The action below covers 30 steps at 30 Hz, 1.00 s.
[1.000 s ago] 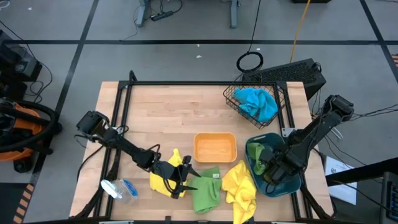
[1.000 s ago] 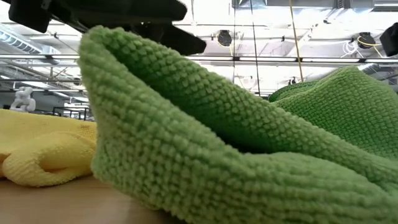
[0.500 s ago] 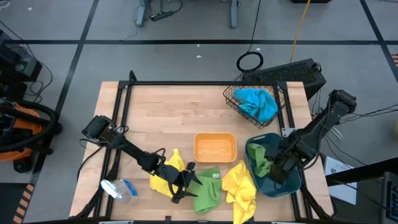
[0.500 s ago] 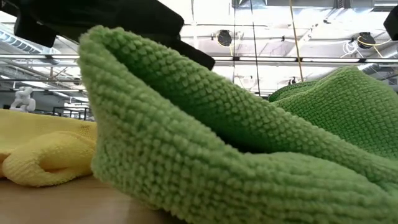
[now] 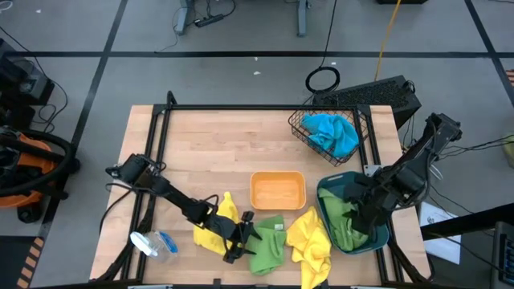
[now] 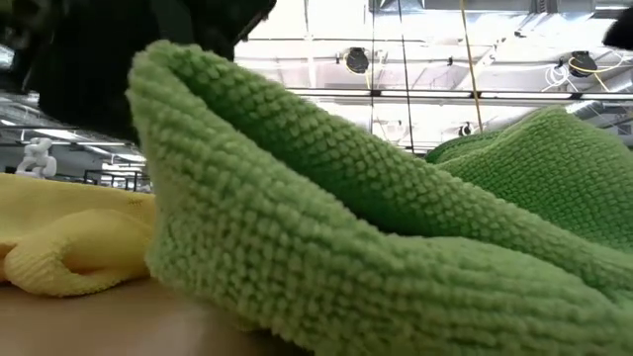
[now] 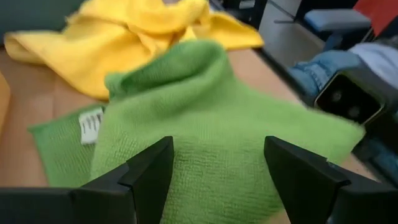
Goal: Sort microfiber towel by color & place in baskets
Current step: Put the top green microfiber cloth into the blue bin, then put the green microfiber cloth into the blue bin
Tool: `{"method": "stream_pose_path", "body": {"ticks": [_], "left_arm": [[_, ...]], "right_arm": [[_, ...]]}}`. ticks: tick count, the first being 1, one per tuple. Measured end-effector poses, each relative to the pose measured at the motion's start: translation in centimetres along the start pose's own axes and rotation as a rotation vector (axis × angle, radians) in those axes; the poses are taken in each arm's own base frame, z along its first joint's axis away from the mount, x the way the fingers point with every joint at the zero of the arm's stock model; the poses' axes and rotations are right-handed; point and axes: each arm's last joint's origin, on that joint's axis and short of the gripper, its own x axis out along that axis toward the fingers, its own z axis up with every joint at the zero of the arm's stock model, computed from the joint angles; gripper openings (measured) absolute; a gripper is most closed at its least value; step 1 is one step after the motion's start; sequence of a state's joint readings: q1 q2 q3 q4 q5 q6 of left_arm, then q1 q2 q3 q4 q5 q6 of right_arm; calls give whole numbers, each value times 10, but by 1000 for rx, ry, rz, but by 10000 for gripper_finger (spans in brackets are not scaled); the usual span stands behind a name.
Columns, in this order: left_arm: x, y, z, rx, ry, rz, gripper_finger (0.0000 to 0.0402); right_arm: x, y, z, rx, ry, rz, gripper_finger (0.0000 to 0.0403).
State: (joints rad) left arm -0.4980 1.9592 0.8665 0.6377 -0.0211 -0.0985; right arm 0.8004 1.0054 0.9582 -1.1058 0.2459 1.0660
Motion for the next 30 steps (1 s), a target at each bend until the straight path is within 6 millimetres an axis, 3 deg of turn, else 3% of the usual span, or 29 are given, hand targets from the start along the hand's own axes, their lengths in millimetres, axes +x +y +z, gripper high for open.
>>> {"method": "stream_pose_path", "body": {"ticks": [5, 14, 23, 30], "left_arm": [[8, 1, -17, 9, 58, -19, 220], [14, 5, -29, -2, 86, -10, 21], [16, -5, -23, 46, 39, -32, 13], [7, 2, 8, 153, -61, 46, 14]], "right_arm": [[-5, 14, 10, -154, -211, 56, 219], [6, 49, 22, -415, -497, 23, 219], [52, 76, 19, -509, -494, -120, 219], [89, 86, 16, -596, -479, -252, 219]]}}
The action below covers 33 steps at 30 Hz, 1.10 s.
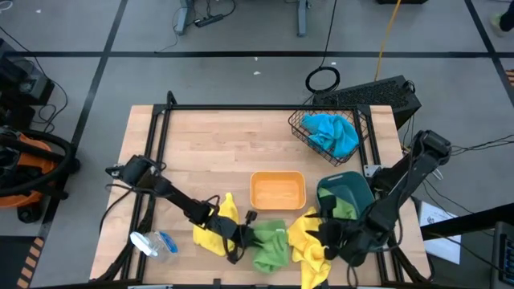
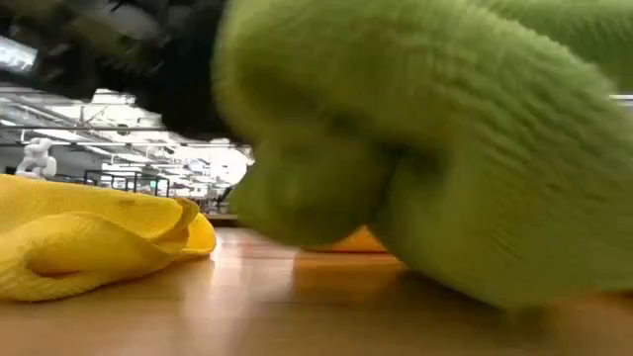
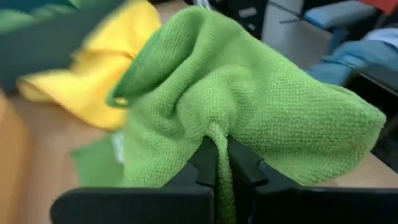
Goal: Sort microfiber towel by color & place in baskets
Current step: Put the green microfiber cloth into the blue bin
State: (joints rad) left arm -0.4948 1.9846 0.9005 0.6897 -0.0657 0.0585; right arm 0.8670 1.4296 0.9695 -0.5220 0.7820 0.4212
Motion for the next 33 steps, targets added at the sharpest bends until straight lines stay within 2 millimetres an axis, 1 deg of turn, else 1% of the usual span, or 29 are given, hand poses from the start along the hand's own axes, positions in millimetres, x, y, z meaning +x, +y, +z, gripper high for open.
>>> {"method": "stream_pose_path", "body": {"ticks": [4, 8, 11, 14, 17, 21, 23, 26, 28, 30, 33], "left_arm": [[-10, 10, 21, -1, -67, 49, 15], [-23, 18, 42, 42, -126, 131, 16], [-33, 24, 55, 102, -154, 182, 16], [-40, 31, 64, 125, -184, 208, 17], [-46, 35, 72, 140, -207, 225, 17], [-52, 38, 79, 162, -227, 257, 17], [-56, 39, 84, 189, -243, 270, 17], [-63, 39, 91, 204, -267, 277, 17], [-67, 39, 95, 203, -279, 278, 17], [-68, 38, 97, 200, -287, 276, 18], [-68, 34, 97, 202, -287, 266, 18]], "right_arm": [[13, 6, -5, -26, 8, -82, 219], [23, 12, -8, 17, 8, -118, 219], [32, 14, -11, 16, 9, -179, 220], [41, 15, -13, 25, 11, -209, 220], [51, 21, -11, 15, -16, -204, 220], [59, 26, 2, 8, -119, -220, 220], [60, 28, 8, -12, -156, -223, 220], [55, 25, 13, -50, -172, -219, 220], [45, 22, 13, -95, -146, -201, 220], [33, 20, 12, -95, -91, -157, 220], [13, 15, 13, -6, -12, -106, 220]]}}
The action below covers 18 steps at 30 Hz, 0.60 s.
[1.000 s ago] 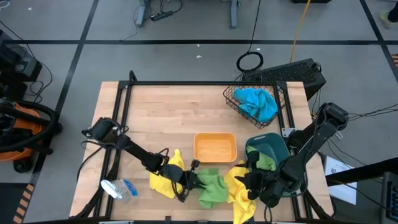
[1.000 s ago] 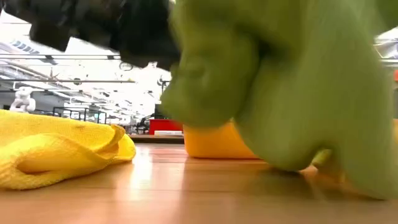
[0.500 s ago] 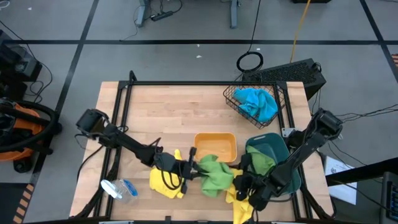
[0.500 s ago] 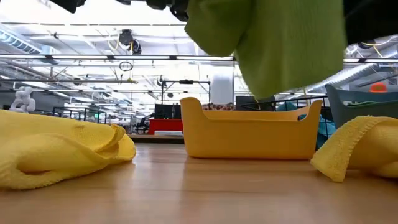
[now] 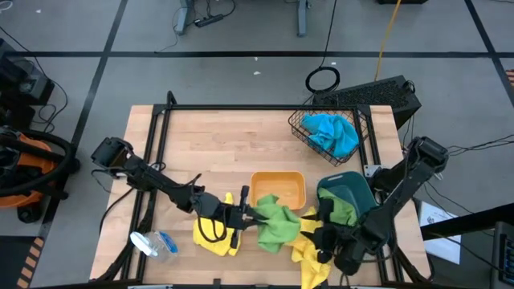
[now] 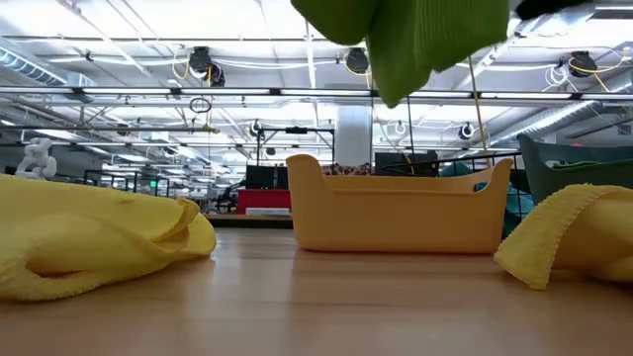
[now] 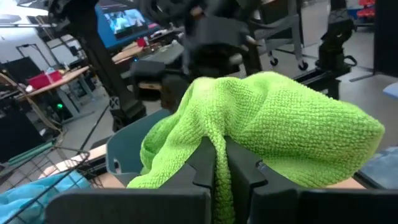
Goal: Sort microfiber towel by color & place in baskets
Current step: Put the green microfiber cloth into the blue bin
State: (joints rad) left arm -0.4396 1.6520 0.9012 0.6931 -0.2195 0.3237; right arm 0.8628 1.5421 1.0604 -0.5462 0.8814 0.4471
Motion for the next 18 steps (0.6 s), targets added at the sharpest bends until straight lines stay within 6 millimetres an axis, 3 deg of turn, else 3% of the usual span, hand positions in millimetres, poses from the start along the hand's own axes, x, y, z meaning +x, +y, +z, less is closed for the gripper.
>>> {"method": "stream_pose_path", "body": {"ticks": [3, 9, 14, 18], "left_arm": [[0, -2, 1, 0, -4, -6, 18], [0, -1, 1, 3, -7, -2, 18], [0, -1, 0, 0, 1, -5, 18], [0, -1, 0, 0, 1, -5, 18]], "right_arm": [[-18, -3, 8, 90, 3, -3, 220], [-41, 10, 16, 134, -142, -24, 220], [-47, 14, 22, 114, -238, -89, 220], [-39, 21, 27, 60, -259, -103, 220]]}}
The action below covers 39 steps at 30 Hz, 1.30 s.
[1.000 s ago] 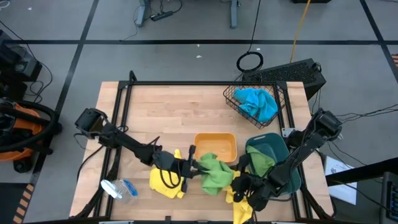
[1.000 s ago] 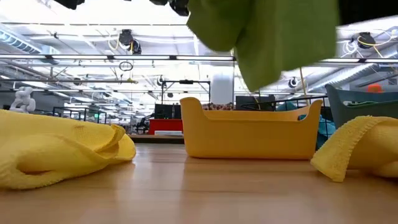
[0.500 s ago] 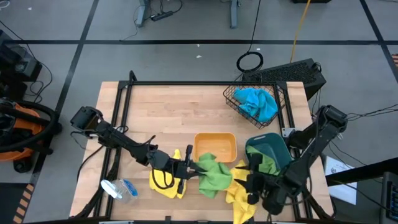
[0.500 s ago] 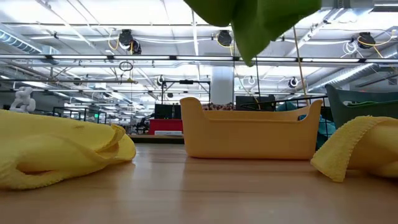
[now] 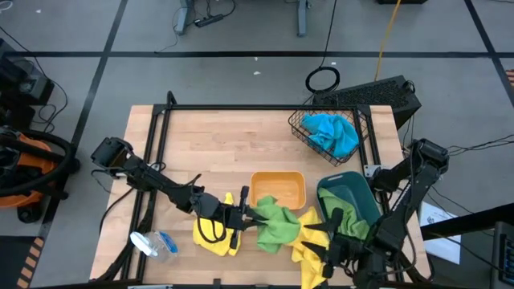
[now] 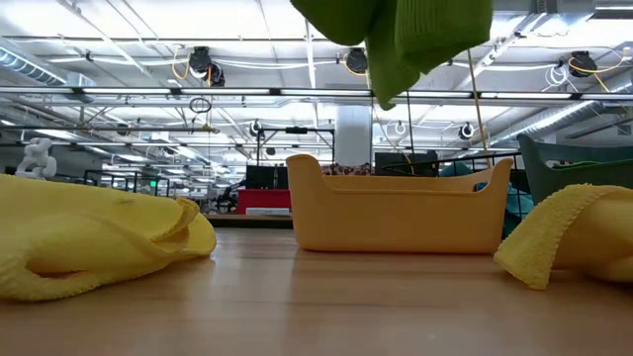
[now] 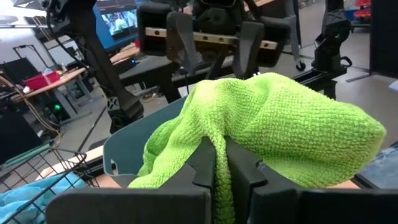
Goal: Sort microfiber towel by color & place in baskets
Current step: Put the green microfiber cloth into the blue bin
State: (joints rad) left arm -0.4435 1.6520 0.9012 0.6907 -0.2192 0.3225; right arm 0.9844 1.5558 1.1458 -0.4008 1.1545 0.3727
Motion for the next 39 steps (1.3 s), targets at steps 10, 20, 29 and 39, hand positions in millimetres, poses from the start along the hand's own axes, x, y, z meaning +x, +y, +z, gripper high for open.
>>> {"method": "stream_pose_path", "body": {"ticks": [10, 20, 29, 39], "left_arm": [[2, 9, -3, 29, 6, 27, 18], [1, 8, 1, 13, -22, 57, 18], [0, 3, 8, 2, -77, 42, 18], [0, 2, 7, -44, -96, -50, 18]], "right_arm": [[51, 14, 4, -55, -31, -93, 282], [82, 4, 5, 101, 5, 6, 326], [95, -6, 9, 150, -6, -41, 319], [95, -6, 19, 119, -69, -37, 267]]}}
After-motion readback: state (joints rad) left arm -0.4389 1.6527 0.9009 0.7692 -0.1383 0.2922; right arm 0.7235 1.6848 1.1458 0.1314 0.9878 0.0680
